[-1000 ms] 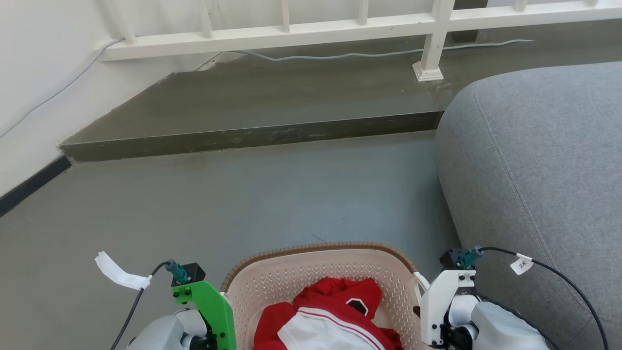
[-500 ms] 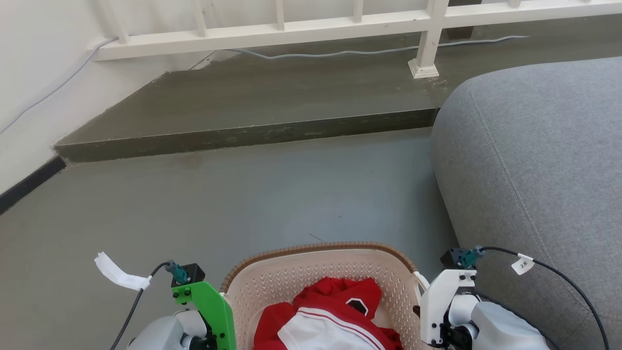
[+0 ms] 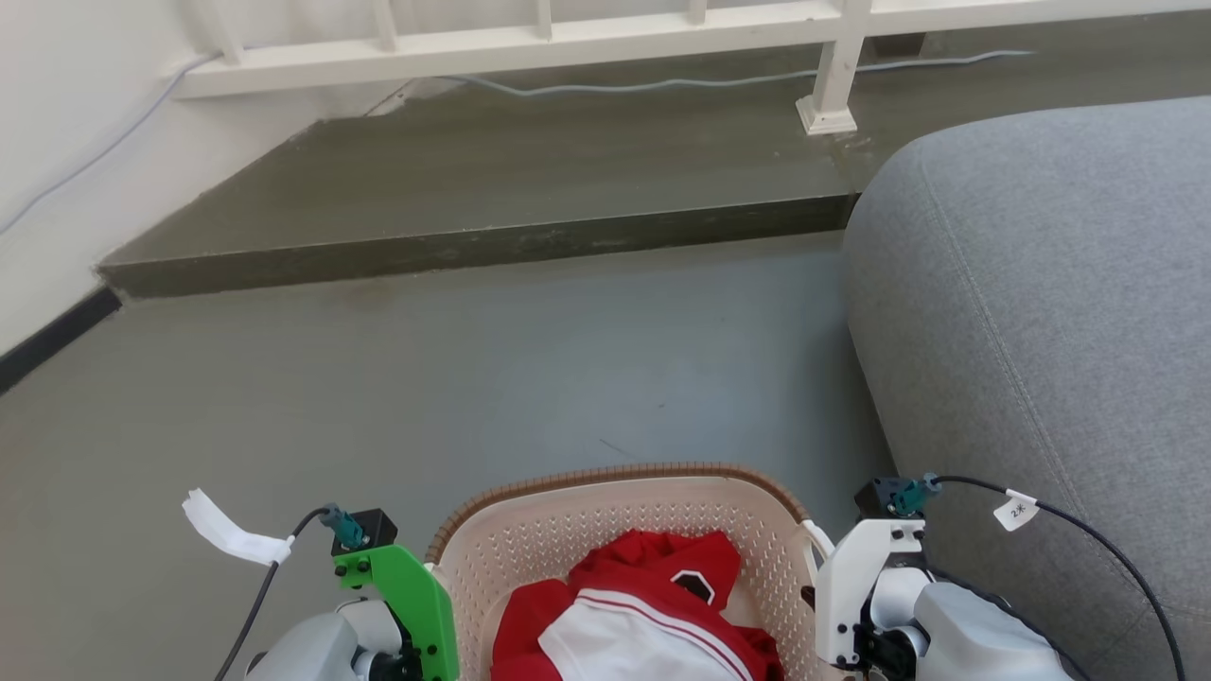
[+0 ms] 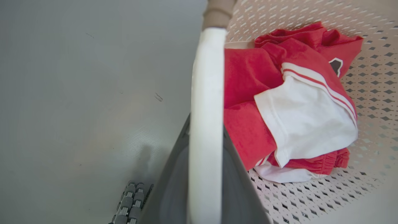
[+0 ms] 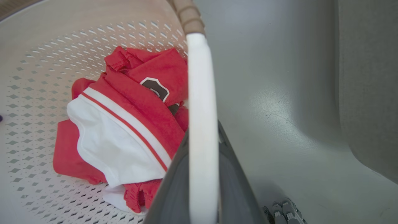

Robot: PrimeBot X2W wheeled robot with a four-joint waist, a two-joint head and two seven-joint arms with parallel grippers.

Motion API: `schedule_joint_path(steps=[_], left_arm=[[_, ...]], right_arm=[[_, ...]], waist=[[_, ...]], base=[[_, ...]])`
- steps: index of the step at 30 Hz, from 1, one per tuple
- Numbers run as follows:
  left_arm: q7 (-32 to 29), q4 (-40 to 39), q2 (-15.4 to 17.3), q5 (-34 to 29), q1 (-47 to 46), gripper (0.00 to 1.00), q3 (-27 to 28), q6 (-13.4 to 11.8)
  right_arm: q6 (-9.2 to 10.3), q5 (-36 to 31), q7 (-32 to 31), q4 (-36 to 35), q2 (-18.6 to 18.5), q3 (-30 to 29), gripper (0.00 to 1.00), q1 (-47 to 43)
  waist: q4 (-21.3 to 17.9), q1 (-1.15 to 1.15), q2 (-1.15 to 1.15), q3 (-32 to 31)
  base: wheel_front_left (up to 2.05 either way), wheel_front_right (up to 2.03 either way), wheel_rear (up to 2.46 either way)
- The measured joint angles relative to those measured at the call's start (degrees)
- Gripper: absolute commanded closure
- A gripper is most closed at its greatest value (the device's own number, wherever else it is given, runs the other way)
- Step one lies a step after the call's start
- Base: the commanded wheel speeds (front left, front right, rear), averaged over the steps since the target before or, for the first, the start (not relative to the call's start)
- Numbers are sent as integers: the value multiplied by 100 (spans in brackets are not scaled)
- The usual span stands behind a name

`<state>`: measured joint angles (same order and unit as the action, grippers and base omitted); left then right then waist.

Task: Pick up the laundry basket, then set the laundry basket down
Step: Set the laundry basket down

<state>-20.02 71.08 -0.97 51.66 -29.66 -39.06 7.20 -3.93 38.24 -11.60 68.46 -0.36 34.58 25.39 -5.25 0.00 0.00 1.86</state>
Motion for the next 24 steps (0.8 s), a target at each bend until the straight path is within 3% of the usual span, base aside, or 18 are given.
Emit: schedule_joint_path(steps=[24], left_arm=[[620, -322, 36, -202, -949, 100, -136, -277]], right_arm=[[53, -79, 708, -159, -129, 105, 100, 930]], waist=[[218, 1, 0, 1585]], base=[[0, 0, 0]])
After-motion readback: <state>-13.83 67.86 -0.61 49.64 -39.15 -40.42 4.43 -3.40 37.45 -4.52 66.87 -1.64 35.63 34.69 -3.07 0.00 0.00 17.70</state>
